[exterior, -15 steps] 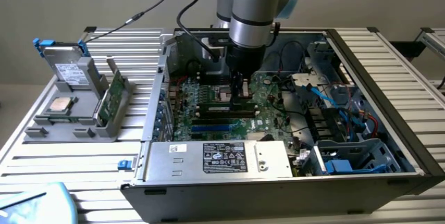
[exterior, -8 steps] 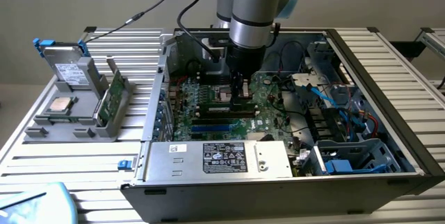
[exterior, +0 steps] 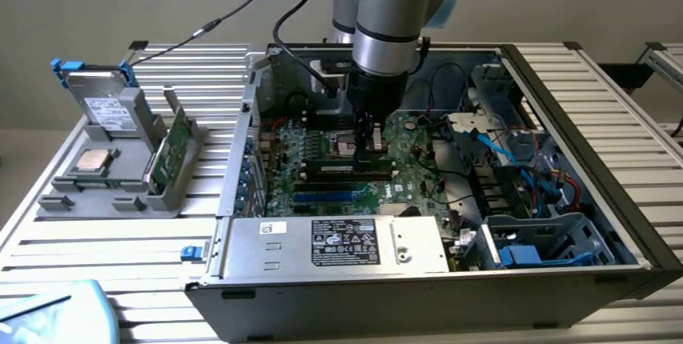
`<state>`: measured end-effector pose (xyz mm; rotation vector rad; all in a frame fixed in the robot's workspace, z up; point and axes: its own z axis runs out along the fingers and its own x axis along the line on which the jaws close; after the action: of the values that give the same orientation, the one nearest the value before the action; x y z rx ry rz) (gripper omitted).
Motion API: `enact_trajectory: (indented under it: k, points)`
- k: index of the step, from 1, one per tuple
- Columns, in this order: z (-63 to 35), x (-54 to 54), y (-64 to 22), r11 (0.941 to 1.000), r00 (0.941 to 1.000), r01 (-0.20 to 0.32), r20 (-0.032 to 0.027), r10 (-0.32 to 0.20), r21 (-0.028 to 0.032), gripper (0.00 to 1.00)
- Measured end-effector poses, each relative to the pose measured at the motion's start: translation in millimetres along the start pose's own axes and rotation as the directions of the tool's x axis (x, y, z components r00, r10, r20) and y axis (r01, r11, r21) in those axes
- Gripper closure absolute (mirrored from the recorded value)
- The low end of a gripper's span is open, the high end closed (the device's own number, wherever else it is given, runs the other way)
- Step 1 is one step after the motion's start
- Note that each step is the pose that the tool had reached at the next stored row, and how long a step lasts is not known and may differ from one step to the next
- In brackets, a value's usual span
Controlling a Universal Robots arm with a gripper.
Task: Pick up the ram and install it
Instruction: 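Insert the ram into the slot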
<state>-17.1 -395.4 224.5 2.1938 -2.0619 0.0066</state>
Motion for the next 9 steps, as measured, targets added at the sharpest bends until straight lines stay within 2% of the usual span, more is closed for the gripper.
enact_trajectory:
  k: [9]
  points:
    - [2.4, -0.2, -0.5, 1.0000, 1.0000, 0.000, -0.0041, 0.000, -0.0006, 0.86]
